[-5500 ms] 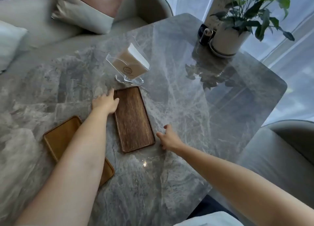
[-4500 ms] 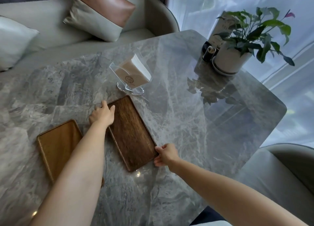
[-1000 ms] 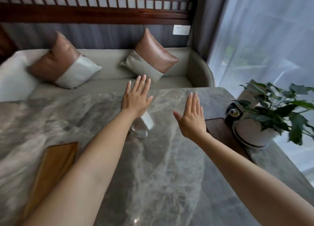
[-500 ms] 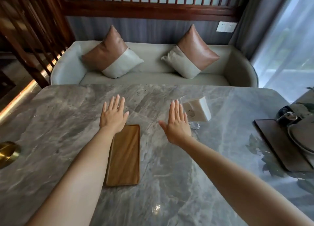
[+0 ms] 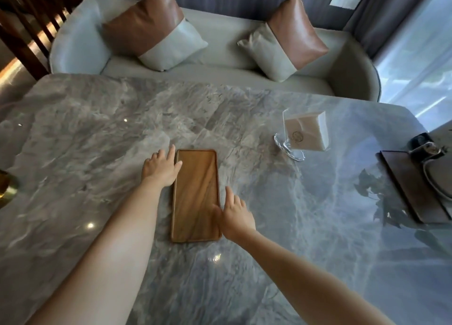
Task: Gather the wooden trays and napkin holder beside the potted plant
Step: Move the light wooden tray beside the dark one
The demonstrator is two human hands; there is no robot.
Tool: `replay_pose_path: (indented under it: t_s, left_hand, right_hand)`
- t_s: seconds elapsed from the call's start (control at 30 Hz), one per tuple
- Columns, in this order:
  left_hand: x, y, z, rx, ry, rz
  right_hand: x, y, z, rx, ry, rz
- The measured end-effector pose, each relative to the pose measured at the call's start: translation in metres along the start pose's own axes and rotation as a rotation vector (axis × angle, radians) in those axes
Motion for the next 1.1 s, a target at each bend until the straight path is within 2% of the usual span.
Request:
replay_pose_path:
  t_s: [0.07, 0.27, 0.5, 0.6, 0.73, 0.9, 1.1]
  left_hand:
    - [0.009, 0.001, 0.002, -0.017, -0.010, 0.008]
    - [0.032, 0.013, 0.004, -0.079, -0.028, 0.041]
    - [0.040, 0.020, 0.005, -0.117, -0.048, 0.059]
    - [0.038, 0.015, 0.005, -0.167, -0.039, 0.035]
    - [0.034, 0.004, 0.008, -0.204, -0.040, -0.022]
    - [0.020, -0.006, 0.000, -0.378, -0.022, -0.139]
    - [0.001, -0.005, -0.041, -0.412, 0.108, -0.192]
  right_hand:
    - [-0.001, 0.006, 0.010, 0.070, -0.034, 0.084]
    - [-0.007, 0.017, 0.024, 0.177, 0.002, 0.223]
    - [0.003, 0.034, 0.047, 0.668, 0.055, 0.346]
    - [0.001, 0.038, 0.051, 0.790, 0.054, 0.381]
    - [-0.002, 0.039, 0.048, 0.826, 0.058, 0.375]
    - [-0.005, 0.042, 0.028, 0.792, 0.126, 0.316]
    - [-0.012, 0.040, -0.021, 0.805, 0.215, 0.130]
Point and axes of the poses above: each hand's wrist, its own x-axis towards the middle knuckle, its own z-axis out of the palm, y = z × x, the point moved 5 cm from there along x, towards the middle knuckle, and after that the axes turned 10 degrees about -y, right-handed, at the moved point
